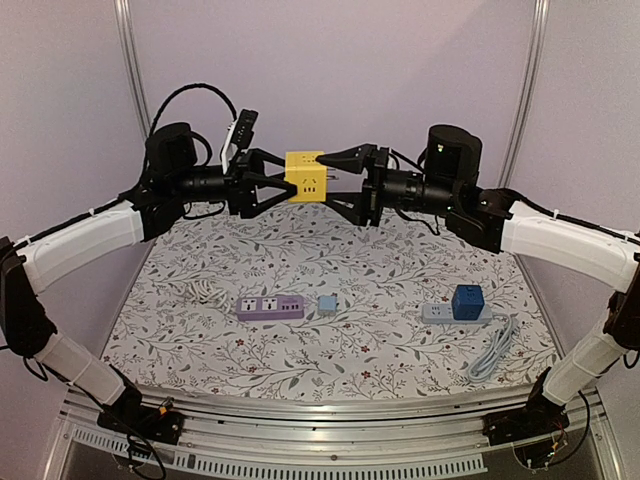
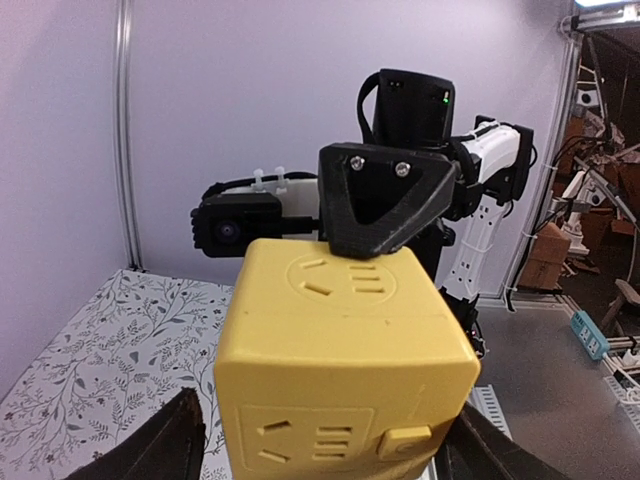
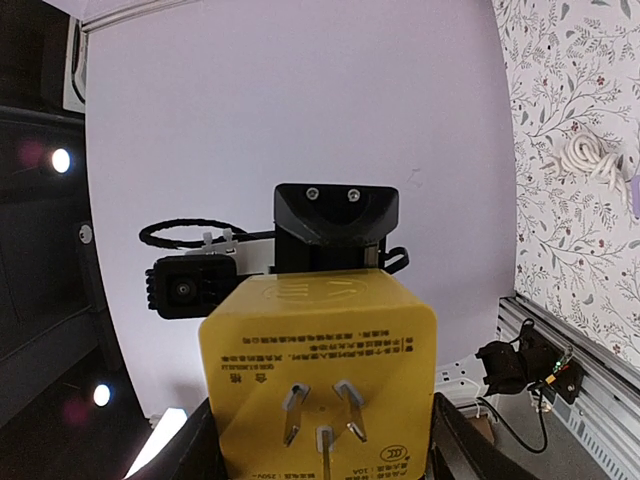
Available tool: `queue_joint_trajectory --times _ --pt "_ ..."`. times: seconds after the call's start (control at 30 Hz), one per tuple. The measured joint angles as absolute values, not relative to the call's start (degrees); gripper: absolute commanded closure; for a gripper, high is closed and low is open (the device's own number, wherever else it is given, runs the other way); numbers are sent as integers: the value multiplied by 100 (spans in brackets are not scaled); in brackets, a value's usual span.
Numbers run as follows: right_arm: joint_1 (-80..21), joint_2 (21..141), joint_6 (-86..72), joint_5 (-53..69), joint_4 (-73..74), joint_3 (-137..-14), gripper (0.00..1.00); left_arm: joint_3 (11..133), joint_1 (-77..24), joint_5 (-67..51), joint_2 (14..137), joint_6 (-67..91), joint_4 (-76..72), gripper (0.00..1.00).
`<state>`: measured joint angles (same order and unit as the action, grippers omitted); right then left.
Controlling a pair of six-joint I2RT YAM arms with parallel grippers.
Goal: Insert the plug
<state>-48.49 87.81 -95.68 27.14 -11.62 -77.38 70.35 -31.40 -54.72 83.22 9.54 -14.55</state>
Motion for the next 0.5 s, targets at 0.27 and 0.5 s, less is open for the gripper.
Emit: queue_joint_trajectory --times 0.27,0.5 --pt "-4888 8781 -9574 2716 -1160 -7741 83 7037 -3258 -5400 8322 921 -1455 23" --pt "-4899 8781 -9703 2711 -1170 -7738 83 7063 -3385 -5308 8322 738 -1422 54"
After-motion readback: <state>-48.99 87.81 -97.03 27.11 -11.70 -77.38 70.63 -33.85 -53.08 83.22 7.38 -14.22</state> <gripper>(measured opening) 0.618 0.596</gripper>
